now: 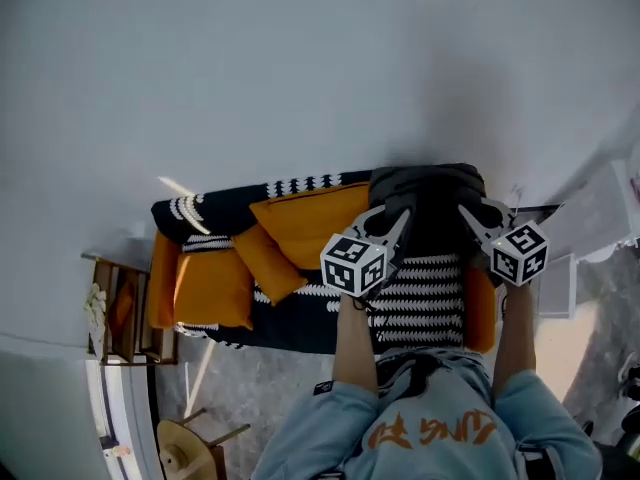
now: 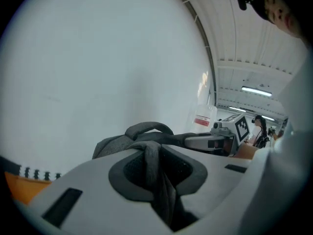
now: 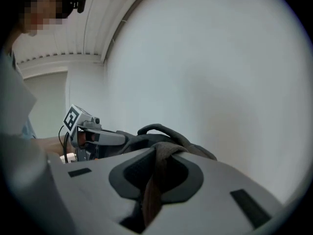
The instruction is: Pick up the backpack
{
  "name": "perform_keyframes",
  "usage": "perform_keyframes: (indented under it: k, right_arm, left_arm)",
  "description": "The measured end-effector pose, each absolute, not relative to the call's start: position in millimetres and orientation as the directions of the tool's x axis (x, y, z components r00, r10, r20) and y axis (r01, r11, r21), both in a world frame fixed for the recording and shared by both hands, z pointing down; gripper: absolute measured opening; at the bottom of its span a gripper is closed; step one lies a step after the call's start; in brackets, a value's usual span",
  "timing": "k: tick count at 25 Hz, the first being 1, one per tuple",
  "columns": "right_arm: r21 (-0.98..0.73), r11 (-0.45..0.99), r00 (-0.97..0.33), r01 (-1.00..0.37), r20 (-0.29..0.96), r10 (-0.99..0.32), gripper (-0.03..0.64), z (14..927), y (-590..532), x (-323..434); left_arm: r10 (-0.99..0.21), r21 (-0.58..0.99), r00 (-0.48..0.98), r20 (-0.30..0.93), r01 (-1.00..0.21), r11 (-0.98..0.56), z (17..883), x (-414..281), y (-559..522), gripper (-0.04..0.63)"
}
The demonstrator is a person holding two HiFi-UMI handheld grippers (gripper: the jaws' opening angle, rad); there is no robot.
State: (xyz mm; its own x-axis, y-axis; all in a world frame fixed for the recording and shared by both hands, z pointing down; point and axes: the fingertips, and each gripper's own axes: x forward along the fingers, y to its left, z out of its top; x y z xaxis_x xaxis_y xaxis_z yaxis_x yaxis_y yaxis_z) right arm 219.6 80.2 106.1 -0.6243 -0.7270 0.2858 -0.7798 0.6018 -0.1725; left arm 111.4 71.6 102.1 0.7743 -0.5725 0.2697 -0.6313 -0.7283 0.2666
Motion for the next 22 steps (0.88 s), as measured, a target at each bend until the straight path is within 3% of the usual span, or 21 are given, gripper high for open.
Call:
perform_keyframes:
  k: [8, 12, 22]
  right_arm:
    - [-0.046, 0.630, -0.631, -0.775, 0.076, -0.772, 0.049, -2.9, 72.4, 241.7]
    - [-0.033, 0.640, -0.641, -0.768, 0.050, -0.766, 0.049, -8.9, 68.0, 244.5]
    - [-0.068, 0.650, -0.653, -0.756, 0.019, -0.757, 0.049, 1.5, 48.5, 246.9]
  left_arm:
    - [-0.573, 0.151, 0.814, 0.094, -0.581, -0.800, 7.2, 133.7, 65.5, 0.064]
    - [-0.566, 0.189, 0.823, 0.039, -0.562, -0.805, 0.2, 134.6, 57.4, 0.064]
    - [-0.566, 0.182, 0.824, 0.040, -0.563, -0.806, 2.7, 135.9, 33.5, 0.065]
